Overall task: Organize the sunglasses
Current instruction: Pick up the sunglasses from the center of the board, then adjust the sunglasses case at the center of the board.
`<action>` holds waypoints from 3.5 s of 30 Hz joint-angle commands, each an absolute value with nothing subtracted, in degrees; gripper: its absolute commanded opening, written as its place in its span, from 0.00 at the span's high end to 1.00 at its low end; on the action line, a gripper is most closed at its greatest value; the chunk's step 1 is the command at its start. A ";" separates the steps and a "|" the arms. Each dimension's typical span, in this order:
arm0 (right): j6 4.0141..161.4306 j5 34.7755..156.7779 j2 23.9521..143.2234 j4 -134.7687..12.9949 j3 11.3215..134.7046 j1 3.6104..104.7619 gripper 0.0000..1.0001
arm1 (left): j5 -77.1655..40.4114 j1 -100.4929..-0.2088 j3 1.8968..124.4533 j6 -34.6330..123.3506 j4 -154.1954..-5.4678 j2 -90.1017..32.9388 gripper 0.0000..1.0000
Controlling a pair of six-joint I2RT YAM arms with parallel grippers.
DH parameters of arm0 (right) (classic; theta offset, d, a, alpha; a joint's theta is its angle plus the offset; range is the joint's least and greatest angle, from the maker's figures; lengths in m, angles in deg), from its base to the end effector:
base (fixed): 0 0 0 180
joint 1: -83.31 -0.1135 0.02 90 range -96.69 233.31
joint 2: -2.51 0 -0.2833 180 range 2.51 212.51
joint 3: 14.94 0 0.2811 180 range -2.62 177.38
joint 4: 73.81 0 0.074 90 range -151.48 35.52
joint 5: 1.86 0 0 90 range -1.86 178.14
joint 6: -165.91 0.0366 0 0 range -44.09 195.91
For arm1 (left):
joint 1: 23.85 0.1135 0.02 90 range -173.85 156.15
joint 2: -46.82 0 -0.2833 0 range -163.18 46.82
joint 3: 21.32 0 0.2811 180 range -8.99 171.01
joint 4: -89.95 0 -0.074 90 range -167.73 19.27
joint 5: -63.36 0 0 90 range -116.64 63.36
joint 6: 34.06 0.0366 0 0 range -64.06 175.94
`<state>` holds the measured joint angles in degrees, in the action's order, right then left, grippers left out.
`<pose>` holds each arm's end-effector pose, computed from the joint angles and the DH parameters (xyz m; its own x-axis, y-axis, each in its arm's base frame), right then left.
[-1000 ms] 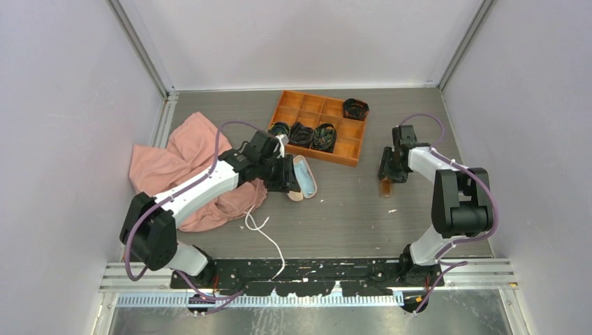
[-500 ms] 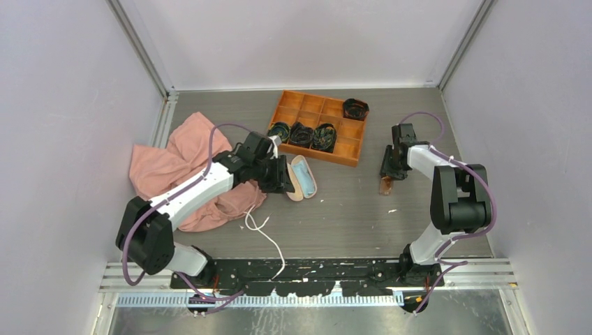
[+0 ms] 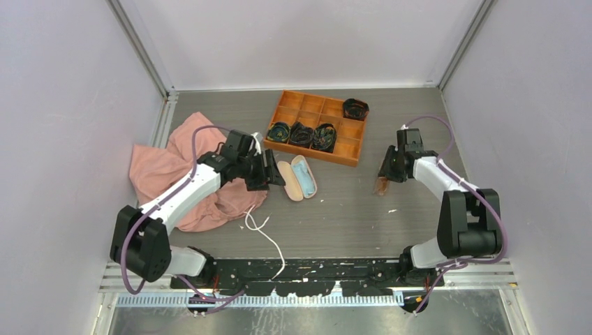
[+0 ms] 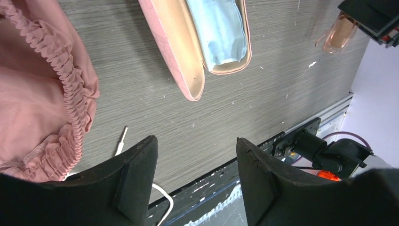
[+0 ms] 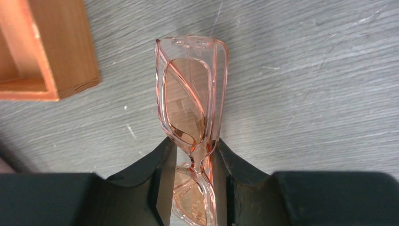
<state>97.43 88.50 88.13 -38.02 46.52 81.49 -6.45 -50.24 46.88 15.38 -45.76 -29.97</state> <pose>0.3101 0.0101 0.1852 -0.8176 0.3410 -0.4639 0.2849 0.9398 0.1887 0.2619 -0.1440 0.2609 -0.9352 -0.2172 -0.2795 -0.0058 0.7989 -0.6015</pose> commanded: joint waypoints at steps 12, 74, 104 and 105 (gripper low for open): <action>103.22 90.37 75.27 -34.18 49.04 67.05 0.74 | -8.92 -49.69 48.56 14.89 -54.50 -44.47 0.46; 105.02 83.39 79.35 -30.27 56.19 48.50 0.75 | -17.16 -54.76 40.70 -21.50 -82.79 -50.77 0.45; 106.46 90.08 78.62 -34.13 54.71 46.35 0.76 | -1.72 -54.74 54.61 4.70 -55.37 -48.45 0.76; 106.62 90.28 79.46 -33.92 55.38 45.79 0.76 | -0.55 -54.78 55.89 6.21 -53.99 -48.64 0.75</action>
